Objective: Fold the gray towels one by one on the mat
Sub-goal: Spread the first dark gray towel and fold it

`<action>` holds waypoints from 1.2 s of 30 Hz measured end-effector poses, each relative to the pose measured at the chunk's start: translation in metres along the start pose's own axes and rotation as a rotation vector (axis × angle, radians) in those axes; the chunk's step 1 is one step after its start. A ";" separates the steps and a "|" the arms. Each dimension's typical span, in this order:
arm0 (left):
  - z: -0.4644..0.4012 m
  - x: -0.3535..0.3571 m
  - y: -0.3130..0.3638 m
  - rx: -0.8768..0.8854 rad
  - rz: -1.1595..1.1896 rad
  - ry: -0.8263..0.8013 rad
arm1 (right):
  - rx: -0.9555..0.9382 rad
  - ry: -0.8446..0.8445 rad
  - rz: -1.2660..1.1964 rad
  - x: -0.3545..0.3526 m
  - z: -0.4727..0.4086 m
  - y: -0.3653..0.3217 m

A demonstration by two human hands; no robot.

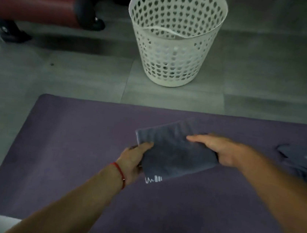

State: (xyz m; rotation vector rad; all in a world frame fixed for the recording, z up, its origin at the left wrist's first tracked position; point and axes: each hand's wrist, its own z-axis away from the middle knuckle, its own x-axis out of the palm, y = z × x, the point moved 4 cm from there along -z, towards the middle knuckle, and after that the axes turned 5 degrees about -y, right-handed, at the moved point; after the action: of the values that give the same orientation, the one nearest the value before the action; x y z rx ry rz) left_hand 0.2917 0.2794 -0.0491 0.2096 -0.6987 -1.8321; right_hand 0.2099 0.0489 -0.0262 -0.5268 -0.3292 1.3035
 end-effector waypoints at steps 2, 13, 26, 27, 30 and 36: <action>0.040 0.038 0.036 0.033 0.014 -0.037 | -0.035 0.091 -0.120 -0.032 0.055 -0.019; 0.280 0.135 0.231 0.095 -0.084 -0.142 | -0.199 0.189 -0.291 -0.100 0.331 -0.161; 0.391 0.096 0.391 0.118 -0.112 -0.195 | -0.282 0.284 0.030 -0.062 0.422 -0.336; 0.388 0.093 0.397 0.122 -0.117 -0.200 | -0.278 0.291 0.033 -0.060 0.418 -0.343; 0.373 0.085 0.411 0.122 -0.125 -0.205 | -0.260 0.308 0.037 -0.054 0.400 -0.358; 0.292 0.097 0.450 0.128 -0.077 -0.155 | -0.238 0.292 0.060 -0.088 0.316 -0.398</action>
State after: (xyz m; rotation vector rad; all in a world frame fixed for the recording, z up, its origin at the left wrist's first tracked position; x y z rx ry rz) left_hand 0.4819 0.1994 0.4554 0.1812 -0.9287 -1.8931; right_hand 0.3535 -0.0468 0.4602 -0.9239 -0.2268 1.2307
